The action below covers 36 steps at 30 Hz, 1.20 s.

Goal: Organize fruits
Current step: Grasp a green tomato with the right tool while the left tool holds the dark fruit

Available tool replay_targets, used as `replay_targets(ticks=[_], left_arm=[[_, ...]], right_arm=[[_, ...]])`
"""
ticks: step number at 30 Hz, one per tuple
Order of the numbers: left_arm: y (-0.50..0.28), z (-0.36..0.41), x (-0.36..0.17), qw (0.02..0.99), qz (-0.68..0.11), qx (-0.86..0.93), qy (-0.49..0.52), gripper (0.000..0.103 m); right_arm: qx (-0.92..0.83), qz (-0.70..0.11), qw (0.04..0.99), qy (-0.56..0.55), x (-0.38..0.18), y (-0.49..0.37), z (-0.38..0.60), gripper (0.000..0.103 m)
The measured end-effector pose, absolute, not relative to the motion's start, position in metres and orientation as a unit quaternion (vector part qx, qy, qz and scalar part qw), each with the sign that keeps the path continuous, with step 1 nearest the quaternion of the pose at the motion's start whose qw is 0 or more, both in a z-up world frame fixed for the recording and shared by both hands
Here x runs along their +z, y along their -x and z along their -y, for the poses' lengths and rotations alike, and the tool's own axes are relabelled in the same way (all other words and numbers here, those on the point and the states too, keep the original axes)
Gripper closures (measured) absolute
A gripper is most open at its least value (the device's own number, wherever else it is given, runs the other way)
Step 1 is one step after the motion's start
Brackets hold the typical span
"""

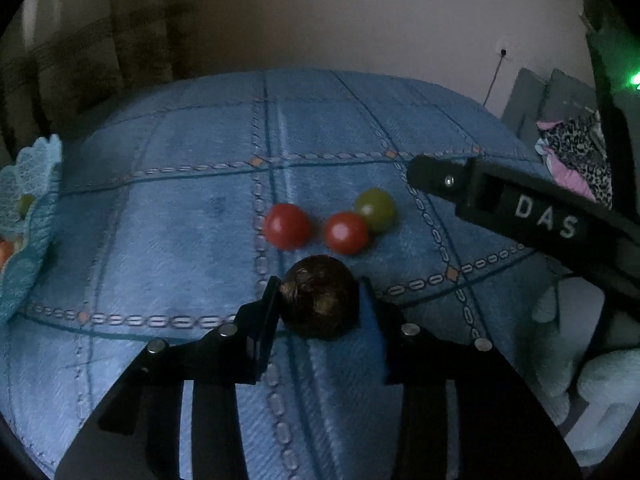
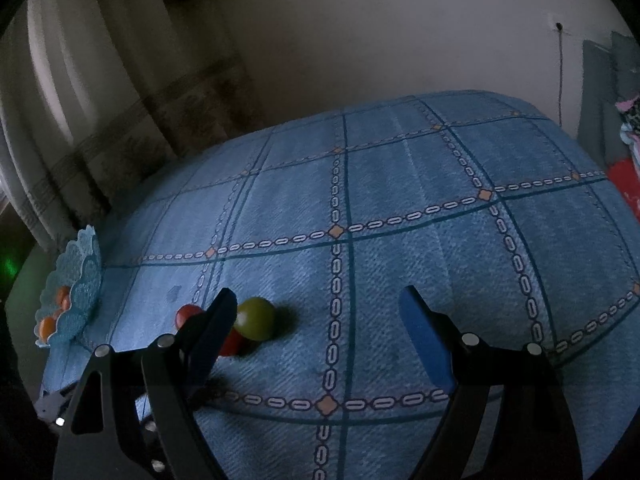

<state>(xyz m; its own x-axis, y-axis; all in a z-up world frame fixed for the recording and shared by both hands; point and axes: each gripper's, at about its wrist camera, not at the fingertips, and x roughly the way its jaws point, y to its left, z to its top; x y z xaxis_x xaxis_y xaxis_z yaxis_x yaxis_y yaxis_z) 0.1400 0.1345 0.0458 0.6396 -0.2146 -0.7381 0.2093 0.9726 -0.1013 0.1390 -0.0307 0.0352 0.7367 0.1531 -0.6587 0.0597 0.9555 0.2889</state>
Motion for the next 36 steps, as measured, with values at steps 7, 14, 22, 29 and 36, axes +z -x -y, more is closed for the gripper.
replay_targets(ticks=[7, 14, 22, 29, 36], left_arm=[[-0.130, -0.179, 0.063, 0.930, -0.366, -0.032, 0.002, 0.064], [-0.128, -0.207, 0.063, 0.932, -0.362, 0.004, 0.025, 0.064], [-0.126, -0.203, 0.064, 0.932, -0.361, 0.002, 0.033, 0.064], [-0.125, -0.199, 0.064, 0.932, -0.361, -0.001, 0.033, 0.064], [-0.125, -0.199, 0.064, 0.933, -0.360, 0.001, 0.034, 0.063]], right_arm=[[0.051, -0.382, 0.915, -0.124, 0.031, -0.136, 0.009, 0.021], [0.092, -0.407, 0.901, -0.116, 0.023, -0.133, -0.014, 0.037], [0.102, -0.407, 0.894, -0.157, 0.010, -0.142, -0.007, 0.050], [0.095, -0.400, 0.891, -0.194, 0.012, -0.157, -0.006, 0.051], [0.083, -0.391, 0.899, -0.179, 0.014, -0.166, -0.021, 0.052]])
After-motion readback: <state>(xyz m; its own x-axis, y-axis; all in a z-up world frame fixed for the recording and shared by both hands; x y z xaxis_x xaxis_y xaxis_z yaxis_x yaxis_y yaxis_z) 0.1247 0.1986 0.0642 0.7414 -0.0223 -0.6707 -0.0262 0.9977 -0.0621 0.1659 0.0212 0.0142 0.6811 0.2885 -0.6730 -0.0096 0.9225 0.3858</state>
